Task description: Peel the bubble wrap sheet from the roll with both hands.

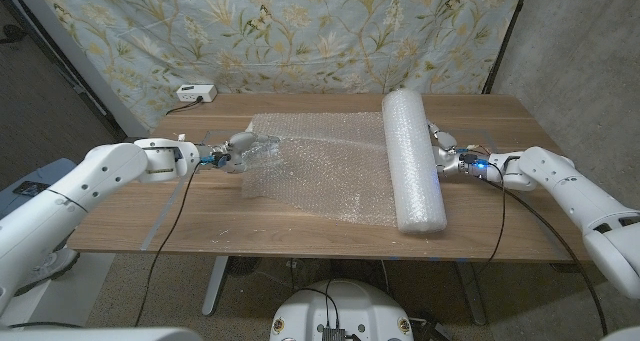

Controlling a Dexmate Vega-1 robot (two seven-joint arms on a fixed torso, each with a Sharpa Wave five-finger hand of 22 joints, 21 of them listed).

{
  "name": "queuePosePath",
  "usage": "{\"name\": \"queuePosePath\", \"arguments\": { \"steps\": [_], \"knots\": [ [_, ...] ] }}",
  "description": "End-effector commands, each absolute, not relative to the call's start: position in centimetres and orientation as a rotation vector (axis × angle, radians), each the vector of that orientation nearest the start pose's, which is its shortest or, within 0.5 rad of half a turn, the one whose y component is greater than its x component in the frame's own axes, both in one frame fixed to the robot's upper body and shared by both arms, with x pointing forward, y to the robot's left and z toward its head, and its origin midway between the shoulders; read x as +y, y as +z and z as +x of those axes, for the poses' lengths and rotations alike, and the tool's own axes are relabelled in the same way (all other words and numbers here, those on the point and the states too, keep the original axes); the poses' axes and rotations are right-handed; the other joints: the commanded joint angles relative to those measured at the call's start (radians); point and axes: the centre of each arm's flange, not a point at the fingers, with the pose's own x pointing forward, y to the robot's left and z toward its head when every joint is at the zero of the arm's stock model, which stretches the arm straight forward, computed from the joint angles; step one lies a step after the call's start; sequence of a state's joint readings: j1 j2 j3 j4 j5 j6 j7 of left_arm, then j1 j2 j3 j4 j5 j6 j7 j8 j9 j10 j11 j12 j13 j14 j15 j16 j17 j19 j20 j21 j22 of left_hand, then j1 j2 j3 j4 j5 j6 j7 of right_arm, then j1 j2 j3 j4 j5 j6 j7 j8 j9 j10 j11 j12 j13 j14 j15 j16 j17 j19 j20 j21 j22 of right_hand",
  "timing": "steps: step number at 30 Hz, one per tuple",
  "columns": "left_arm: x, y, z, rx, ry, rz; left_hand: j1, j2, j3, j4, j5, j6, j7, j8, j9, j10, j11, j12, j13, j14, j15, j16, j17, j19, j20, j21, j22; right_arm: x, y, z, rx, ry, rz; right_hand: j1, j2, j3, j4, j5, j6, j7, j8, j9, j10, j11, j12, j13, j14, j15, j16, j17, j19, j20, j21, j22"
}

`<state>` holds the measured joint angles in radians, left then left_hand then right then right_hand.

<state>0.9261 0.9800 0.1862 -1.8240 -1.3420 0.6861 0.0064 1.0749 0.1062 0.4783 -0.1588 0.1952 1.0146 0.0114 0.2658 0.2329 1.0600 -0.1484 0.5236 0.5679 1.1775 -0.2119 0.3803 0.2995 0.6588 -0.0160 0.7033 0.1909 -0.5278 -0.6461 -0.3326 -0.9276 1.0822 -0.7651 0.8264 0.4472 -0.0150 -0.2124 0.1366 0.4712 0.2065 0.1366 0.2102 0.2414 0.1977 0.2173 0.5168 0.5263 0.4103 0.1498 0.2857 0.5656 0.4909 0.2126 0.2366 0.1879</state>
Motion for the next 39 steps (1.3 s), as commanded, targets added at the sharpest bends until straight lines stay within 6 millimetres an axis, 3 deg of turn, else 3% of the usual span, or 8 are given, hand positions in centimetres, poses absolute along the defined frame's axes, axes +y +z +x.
{"name": "queuePosePath", "arguments": {
  "steps": [1, 20, 39],
  "knots": [
    [32.1, -0.2, 55.2, 0.107, -0.461, -0.122, 0.008, 0.005, -0.003, -0.001, -0.005, 0.018, 0.018, -0.002, 0.003, 0.024, -0.016, -0.003, 0.004, 0.004, -0.006, -0.002, 0.005, -0.005, -0.002, 0.008, 0.0, -35.1, -4.7, 65.2, 0.27, 0.879, 0.531, -0.006, 0.002, -0.012, 0.001, 0.007, 0.014, 0.068, 0.008, 0.0, 0.01, 0.001, -0.003, 0.003, 0.01, 0.008, 0.01, 0.003, 0.014, -0.002, 0.005, 0.002],
    [32.8, -0.8, 54.2, 0.097, -0.418, -0.13, 0.008, 0.005, -0.002, -0.002, -0.005, 0.017, 0.02, -0.005, 0.004, 0.024, -0.016, -0.007, 0.006, 0.004, -0.005, -0.005, 0.008, -0.009, -0.002, 0.014, 0.0, -35.4, -3.9, 65.9, 0.309, 0.883, 0.493, -0.015, 0.011, -0.028, 0.005, 0.014, 0.028, 0.068, 0.011, -0.003, 0.02, 0.001, -0.007, 0.004, 0.016, 0.007, 0.01, 0.003, 0.025, -0.001, 0.004, 0.001],
    [34.3, -0.6, 52.8, 0.089, -0.384, -0.117, 0.008, 0.005, -0.002, -0.002, -0.005, 0.018, 0.017, -0.006, 0.006, 0.023, -0.017, -0.013, 0.005, 0.003, -0.005, -0.007, 0.01, -0.012, -0.001, 0.02, -0.001, -34.3, -3.8, 67.5, 0.321, 0.898, 0.473, -0.016, 0.018, -0.039, 0.004, 0.019, 0.036, 0.068, 0.012, -0.005, 0.029, 0.001, -0.01, 0.004, 0.021, 0.003, 0.01, 0.003, 0.029, -0.001, 0.002, 0.001]
  ]
}}
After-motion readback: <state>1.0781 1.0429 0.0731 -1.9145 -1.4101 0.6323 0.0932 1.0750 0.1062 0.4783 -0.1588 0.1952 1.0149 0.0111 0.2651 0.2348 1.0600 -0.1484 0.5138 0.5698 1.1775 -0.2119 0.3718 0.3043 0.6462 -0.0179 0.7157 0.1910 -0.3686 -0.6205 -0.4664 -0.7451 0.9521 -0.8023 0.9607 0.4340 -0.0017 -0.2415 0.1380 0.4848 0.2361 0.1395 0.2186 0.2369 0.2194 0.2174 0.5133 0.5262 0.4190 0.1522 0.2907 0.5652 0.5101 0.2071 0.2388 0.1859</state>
